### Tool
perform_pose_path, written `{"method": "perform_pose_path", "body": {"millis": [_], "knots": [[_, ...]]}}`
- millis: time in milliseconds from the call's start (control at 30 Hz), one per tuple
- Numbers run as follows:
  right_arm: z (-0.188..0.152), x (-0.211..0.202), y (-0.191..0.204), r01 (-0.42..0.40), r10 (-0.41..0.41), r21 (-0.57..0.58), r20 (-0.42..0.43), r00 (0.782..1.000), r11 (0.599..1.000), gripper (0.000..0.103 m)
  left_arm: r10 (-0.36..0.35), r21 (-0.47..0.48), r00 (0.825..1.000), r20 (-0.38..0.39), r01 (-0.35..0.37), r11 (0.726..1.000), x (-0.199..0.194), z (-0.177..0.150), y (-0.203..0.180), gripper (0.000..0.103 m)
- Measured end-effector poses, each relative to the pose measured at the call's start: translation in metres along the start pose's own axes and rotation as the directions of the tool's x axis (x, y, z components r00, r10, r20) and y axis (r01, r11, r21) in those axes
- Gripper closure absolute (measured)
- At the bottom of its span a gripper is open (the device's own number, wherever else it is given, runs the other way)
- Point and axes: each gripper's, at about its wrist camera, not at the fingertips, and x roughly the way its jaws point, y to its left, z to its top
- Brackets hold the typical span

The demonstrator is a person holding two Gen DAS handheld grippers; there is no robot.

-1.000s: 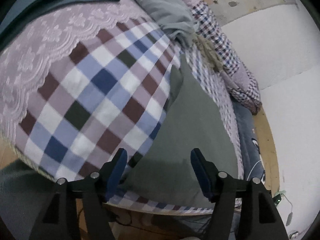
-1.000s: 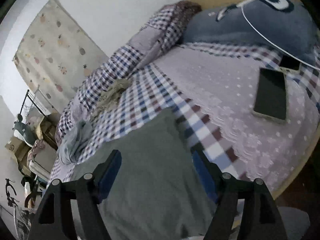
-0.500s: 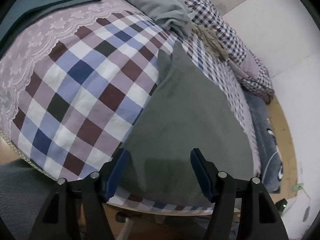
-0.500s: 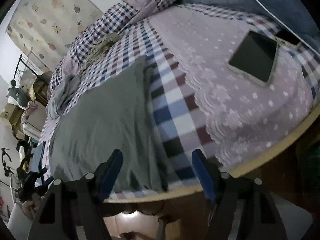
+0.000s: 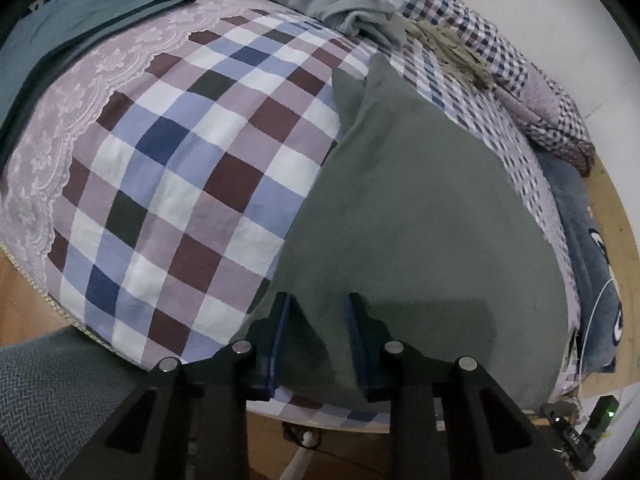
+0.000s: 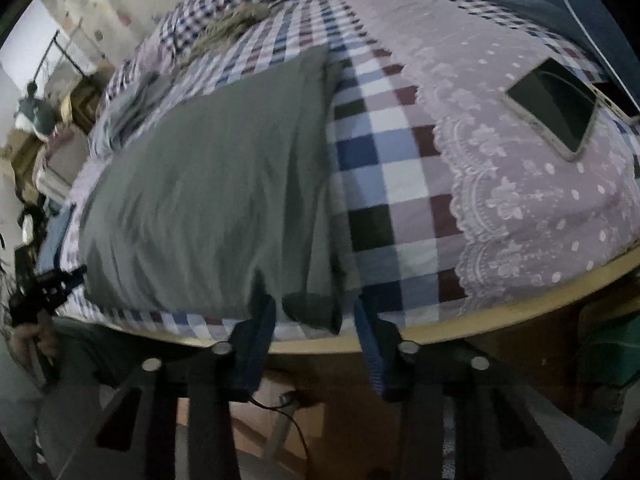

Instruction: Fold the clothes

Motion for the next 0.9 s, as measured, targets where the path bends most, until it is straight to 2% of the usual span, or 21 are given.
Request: {"method": "perform_pose_path", "body": {"millis": [33,133,267,300,333,400,467,533,600,833,900], "knots": [[-0.001,0.002,0.003,0.029,-0.029,-0.018,-0.004,1.0,0.999,0.102,0.004,0.0,1.0,-0.001,-0.004,1.0,0.0,0.0,0.0,0.074],[-0.004,0.0,0.007,0.084,-0.084,-0.045,0.008,0.996,0.995,0.102,0.012,0.001,1.0,-0.002,-0.012,1.0,0.0,-0.001,0.0,0.074],[-0.006,-0.004,0.001,0.152,-0.152,-0.024,0.015,0.988,0.988,0.103,0.022,0.009,1.0,-0.003,-0.022,1.0,0.0,-0.003,0.0,0.076],[-0.006,-0.003,-0.001,0.21,-0.209,-0.019,0.007,0.978,0.978,0.103,0.025,0.009,1.0,-0.003,-0.025,1.0,0.0,-0.003,0.0,0.076],[-0.007,-0.001,-0.007,0.301,-0.301,-0.006,-0.01,0.953,0.953,0.103,0.027,0.009,1.0,-0.003,-0.027,1.0,0.0,-0.003,0.001,0.076],[-0.008,-0.003,-0.019,0.327,-0.327,0.043,-0.02,0.945,0.944,0.103,0.029,0.008,1.0,-0.003,-0.029,1.0,0.0,-0.004,0.001,0.076],[-0.008,-0.014,-0.022,0.287,-0.289,0.065,0.025,0.957,0.956,0.103,0.03,0.007,1.0,-0.004,-0.03,1.0,0.001,-0.005,0.001,0.076],[-0.009,-0.026,-0.021,0.186,-0.191,0.07,0.086,0.978,0.98,0.1,0.031,0.007,1.0,-0.005,-0.031,0.999,0.002,-0.004,0.0,0.076],[-0.009,-0.032,-0.024,0.089,-0.098,0.081,0.113,0.989,0.993,0.099,0.031,0.008,0.999,-0.005,-0.031,0.999,0.002,-0.004,0.0,0.076],[-0.005,-0.027,-0.035,-0.072,0.059,0.127,0.104,0.993,0.989,0.095,0.028,0.004,1.0,-0.005,-0.028,1.0,0.004,-0.002,-0.002,0.076],[-0.005,-0.026,-0.036,-0.106,0.093,0.131,0.105,0.99,0.986,0.088,0.027,0.003,1.0,-0.006,-0.027,1.0,0.005,-0.001,-0.002,0.076]]}}
